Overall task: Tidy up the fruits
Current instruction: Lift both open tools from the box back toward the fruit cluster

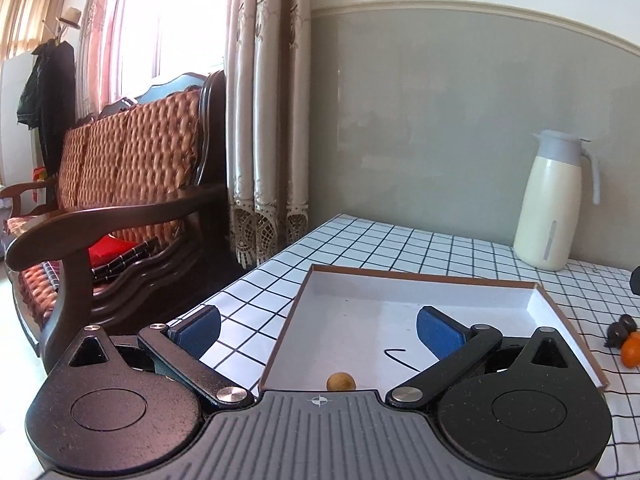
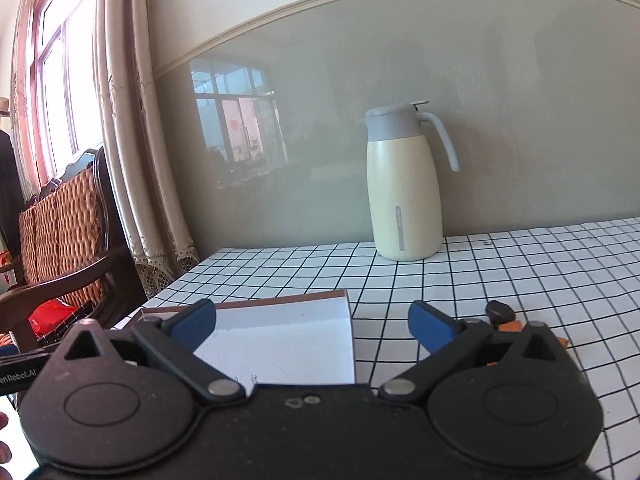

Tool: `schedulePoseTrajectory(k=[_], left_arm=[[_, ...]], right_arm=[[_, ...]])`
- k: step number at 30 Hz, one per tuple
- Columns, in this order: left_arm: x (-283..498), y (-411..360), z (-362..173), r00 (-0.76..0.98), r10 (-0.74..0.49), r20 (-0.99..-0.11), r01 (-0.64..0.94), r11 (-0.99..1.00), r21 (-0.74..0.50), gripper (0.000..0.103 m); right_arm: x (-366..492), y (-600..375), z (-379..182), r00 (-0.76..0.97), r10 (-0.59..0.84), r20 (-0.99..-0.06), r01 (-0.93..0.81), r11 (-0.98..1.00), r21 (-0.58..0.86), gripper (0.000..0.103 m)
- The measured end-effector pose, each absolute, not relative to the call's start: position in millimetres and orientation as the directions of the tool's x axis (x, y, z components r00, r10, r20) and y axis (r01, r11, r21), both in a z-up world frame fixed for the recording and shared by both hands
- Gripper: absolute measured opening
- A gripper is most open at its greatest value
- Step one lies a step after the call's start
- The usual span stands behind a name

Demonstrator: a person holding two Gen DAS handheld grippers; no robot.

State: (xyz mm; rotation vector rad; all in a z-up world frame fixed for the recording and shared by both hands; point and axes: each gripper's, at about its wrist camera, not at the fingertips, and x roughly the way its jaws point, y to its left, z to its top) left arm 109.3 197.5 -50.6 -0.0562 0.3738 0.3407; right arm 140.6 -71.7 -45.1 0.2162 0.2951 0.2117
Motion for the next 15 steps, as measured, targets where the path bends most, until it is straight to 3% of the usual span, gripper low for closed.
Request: schedulePoseTrajectory(k=[15], left_arm=[[83,145,-61,0.898,0.211,-0.386,-0.219,0.975,0.025,0.103]], right_arm=[[101,-121,-70,0.947,0.144,-0.286,-0.075,0.968,0.238,0.097]])
